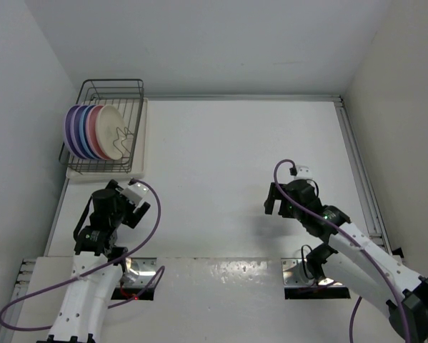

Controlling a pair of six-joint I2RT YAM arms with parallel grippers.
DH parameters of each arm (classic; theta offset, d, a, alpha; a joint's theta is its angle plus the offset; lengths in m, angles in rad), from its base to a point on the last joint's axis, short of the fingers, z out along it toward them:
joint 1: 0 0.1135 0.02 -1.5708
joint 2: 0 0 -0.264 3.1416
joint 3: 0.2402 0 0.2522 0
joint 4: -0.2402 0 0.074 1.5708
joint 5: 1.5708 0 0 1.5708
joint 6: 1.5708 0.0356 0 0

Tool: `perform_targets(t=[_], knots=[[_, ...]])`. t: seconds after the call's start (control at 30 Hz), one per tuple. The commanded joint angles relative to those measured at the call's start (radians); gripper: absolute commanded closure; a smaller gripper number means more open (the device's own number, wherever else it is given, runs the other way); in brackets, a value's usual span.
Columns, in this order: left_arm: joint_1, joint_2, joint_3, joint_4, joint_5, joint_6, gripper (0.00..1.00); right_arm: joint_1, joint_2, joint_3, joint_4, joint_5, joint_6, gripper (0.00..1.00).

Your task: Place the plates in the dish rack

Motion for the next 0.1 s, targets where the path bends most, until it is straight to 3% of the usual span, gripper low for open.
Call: perform_targets(t=[0.0, 0.07], knots=[[0.009, -0.01, -0.002, 0.039, 0.018, 0.005, 0.0, 0.0, -0.008, 0.02, 0.059, 0.006, 0.002, 0.0], [0.009, -0.01, -0.002, 0.039, 0.018, 0.005, 0.0, 0.003, -0.021, 0.009, 0.084, 0.0, -0.01, 0.0]])
